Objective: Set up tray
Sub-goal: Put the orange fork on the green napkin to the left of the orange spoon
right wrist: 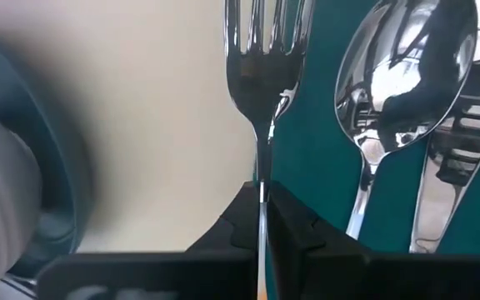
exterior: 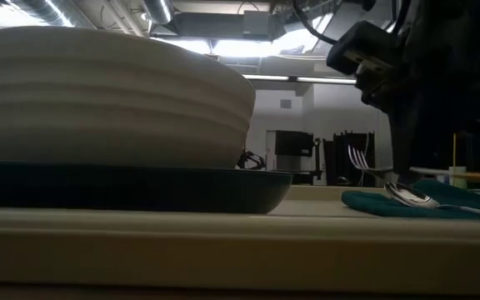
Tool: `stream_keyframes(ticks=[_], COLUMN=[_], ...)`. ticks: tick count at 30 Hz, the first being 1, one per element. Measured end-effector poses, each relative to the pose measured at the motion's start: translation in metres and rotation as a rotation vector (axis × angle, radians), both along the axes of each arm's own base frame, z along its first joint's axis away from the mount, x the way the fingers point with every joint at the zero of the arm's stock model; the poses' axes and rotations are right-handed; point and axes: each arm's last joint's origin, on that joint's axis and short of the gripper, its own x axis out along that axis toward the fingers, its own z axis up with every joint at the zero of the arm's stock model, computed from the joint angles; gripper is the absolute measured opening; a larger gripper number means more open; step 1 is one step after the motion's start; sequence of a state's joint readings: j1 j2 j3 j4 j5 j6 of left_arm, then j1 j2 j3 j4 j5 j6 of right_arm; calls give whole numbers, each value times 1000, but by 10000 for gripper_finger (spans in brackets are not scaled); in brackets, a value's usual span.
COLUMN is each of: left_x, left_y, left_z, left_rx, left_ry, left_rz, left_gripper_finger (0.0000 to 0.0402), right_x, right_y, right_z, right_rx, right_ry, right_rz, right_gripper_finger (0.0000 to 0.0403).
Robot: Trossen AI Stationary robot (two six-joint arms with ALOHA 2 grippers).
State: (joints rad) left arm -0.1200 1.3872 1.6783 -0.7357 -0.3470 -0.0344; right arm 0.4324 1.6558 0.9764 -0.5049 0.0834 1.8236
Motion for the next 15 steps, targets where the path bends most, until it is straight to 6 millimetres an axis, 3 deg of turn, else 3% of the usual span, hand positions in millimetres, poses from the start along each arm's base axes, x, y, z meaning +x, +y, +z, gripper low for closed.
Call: stream_keyframes(ticks=[15], left_x=[0], left_y=[0], left_z=[0], left_rx=[-5], left_ry=[-3], left_rz=[1], left_gripper_finger=[145], right_x=[1], right_y=[1], right_z=[-8], right_rx=[17], right_ry=[42], right_rz=[-12], right_gripper_finger=[12])
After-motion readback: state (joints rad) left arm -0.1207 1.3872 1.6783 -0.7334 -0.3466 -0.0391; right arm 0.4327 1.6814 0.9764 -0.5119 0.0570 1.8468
